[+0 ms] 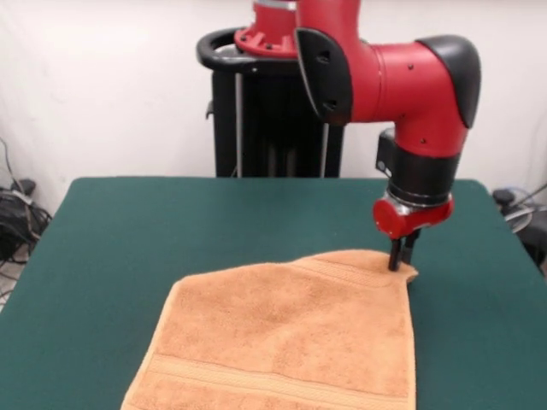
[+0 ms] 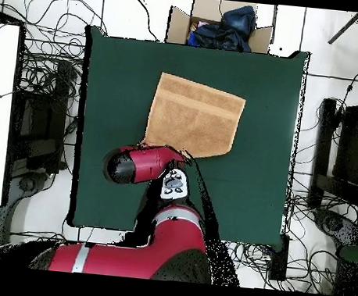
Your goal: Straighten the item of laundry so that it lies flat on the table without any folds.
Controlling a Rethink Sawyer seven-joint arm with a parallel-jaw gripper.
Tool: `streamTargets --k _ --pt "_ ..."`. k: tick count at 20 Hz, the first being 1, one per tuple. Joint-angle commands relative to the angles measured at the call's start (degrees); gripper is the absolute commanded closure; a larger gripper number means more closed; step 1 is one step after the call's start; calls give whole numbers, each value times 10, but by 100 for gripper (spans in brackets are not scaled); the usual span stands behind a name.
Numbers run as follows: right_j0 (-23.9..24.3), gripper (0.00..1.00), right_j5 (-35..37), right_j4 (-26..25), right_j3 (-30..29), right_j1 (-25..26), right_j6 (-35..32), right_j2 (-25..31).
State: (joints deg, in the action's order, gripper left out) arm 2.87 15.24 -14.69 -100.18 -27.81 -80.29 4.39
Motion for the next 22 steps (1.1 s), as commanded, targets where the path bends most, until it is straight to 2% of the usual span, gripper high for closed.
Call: streamTargets --k 1,7,12,15,22 --pt "30 100 112 -5 -12 -4 15 100" --pt "41 100 229 18 -12 -46 18 118" --pt "22 100 331 23 47 -18 -3 107" --pt "17 100 345 16 74 4 -20 102" --pt "9 100 285 2 108 49 -47 99"
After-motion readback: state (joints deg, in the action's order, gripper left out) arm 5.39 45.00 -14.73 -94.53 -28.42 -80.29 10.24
